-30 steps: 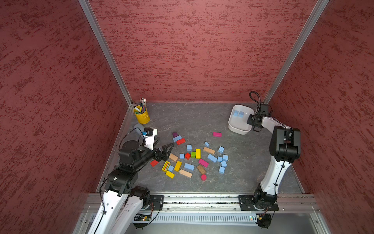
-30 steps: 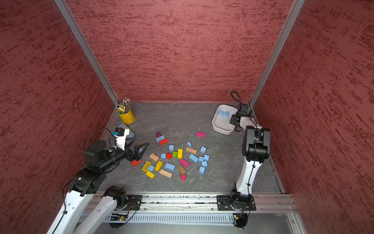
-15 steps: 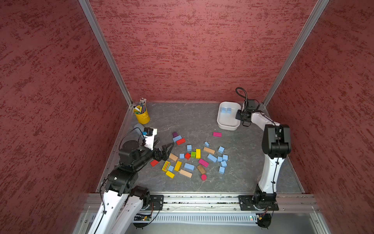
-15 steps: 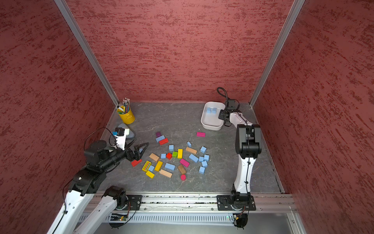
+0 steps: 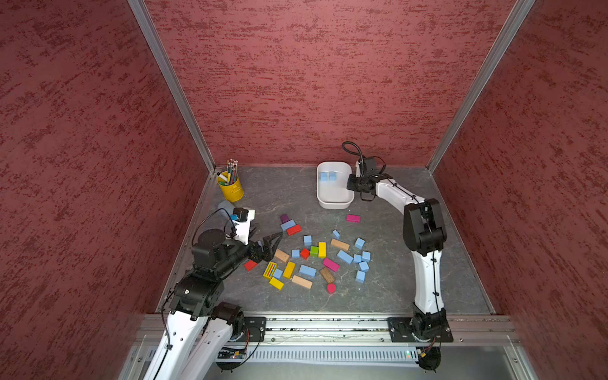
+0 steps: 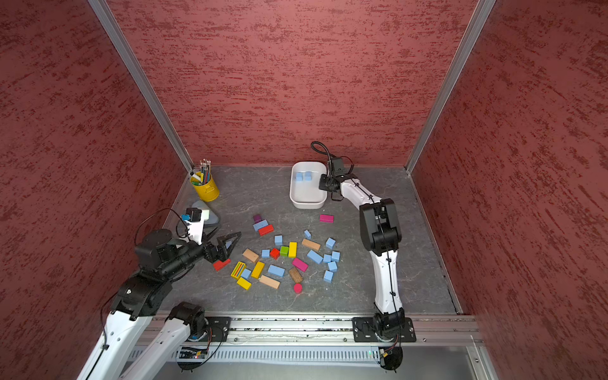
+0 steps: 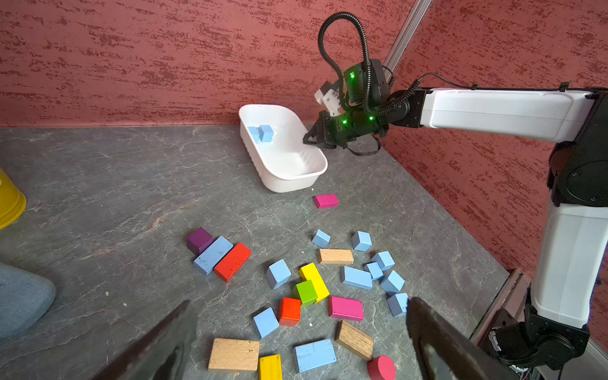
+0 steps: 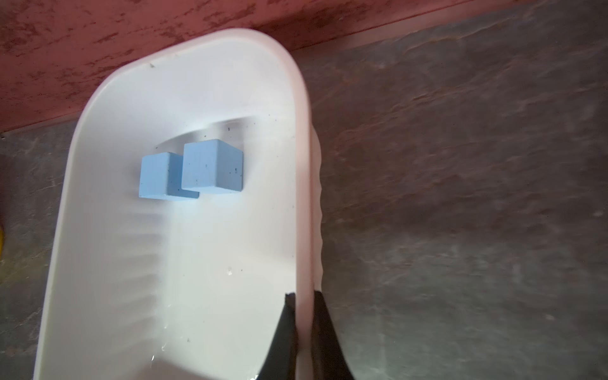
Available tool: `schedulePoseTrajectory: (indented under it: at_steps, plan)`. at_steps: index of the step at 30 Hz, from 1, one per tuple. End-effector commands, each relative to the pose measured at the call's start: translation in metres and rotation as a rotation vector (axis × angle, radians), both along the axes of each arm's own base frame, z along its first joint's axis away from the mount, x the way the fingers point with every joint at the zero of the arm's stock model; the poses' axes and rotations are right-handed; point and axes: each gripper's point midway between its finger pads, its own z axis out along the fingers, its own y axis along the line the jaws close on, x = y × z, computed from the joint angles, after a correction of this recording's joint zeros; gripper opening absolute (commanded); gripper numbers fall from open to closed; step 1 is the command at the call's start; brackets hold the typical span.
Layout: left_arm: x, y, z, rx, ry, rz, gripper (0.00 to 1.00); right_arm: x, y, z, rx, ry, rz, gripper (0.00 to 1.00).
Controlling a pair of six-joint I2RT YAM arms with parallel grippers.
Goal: Pick out the blue building blocks
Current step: Place the storage box at the center of the board.
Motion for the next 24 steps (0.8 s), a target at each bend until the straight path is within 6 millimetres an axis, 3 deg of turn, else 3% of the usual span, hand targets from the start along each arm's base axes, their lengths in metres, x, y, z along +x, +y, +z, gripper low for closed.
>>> schedulePoseTrajectory:
  at_steps: [1,9,17,21,24]
  plan:
    - [0.000,0.002,0.003,-0.013,-0.013,0.010,1.00,0.000,0.027,0.009,0.056,-0.008,0.008,0.00]
    - [0.000,0.002,0.003,-0.015,-0.012,0.012,1.00,-0.021,0.052,-0.004,0.071,0.016,-0.006,0.00]
    - [0.008,0.007,-0.004,0.000,0.024,0.056,1.00,-0.028,0.052,0.001,0.085,0.008,-0.028,0.32]
    - [0.020,0.021,-0.014,-0.011,0.113,0.172,1.00,-0.028,0.052,0.023,0.094,-0.032,-0.022,0.40]
    - [0.032,0.032,-0.034,-0.048,0.241,0.280,1.00,-0.031,0.052,0.060,0.118,-0.104,-0.005,0.50]
